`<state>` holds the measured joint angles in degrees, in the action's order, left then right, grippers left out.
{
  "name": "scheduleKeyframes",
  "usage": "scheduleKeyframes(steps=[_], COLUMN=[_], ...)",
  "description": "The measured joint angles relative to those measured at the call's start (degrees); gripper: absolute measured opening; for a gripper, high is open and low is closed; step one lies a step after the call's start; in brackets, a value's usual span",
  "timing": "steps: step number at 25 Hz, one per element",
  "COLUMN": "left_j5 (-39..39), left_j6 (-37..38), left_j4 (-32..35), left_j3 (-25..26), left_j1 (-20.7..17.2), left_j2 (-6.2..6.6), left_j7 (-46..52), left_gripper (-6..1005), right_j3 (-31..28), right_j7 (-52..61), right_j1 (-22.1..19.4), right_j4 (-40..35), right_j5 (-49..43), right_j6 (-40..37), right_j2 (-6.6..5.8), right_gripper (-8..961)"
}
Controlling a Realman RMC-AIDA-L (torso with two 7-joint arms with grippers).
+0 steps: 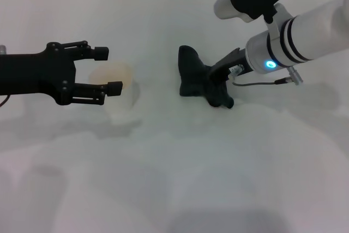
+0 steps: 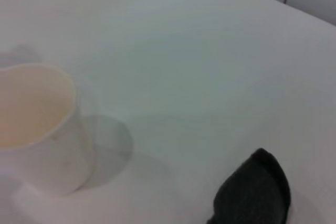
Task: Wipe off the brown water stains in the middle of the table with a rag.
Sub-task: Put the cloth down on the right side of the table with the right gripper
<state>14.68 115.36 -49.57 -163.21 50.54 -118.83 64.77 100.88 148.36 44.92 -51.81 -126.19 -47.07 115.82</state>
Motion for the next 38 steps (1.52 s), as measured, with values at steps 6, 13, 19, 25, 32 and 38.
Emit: scheduleKeyframes(steps=[6,13,19,25,32,38], left_j5=[0.01,0.01,0.0,0.12,0.54,0.58], left_j6=[0.01,-0.06,-0.05,-0.04,-0.04,-0.04], left_j4=[-0.08,-0.11,-0.18,-0.18,-0.82,-0.91], left_j3=[0.0,0.0,0.0,0.04,0.09,0.09], left_j1=[-0.09,-0.09,-0.09,-0.14,-0.17,-0.18], left_j2=[0.01,0.08,0.09,0.05,0.02,0.0], left_j7=[-0.07,-0.18,-0.09,-0.05,0.14,0.2], left_gripper=[888,888,888,888,888,888], right_j3=[-1.06,-5.85,-9.93,-13.46,-16.95,-17.98], right_j7=[-1.05,-1.68,-1.7,-2.99,-3.99,-5.59], right_j1=[-8.02,-13.1,-16.02,-20.77,-24.14,-24.38], right_j4=[-11.99,-15.87,-16.0,-20.77,-24.85,-24.93], right_j5=[-0.31,-2.53,-6.28,-7.3,-7.77,-7.85], right_j6=[-3.2,-8.85,-12.37,-15.74,-19.58,-22.67], right_j2=[-0.45,-0.58,-0.66,-0.89,-0.95,-0.94], right_gripper=[73,73,73,74,74,74])
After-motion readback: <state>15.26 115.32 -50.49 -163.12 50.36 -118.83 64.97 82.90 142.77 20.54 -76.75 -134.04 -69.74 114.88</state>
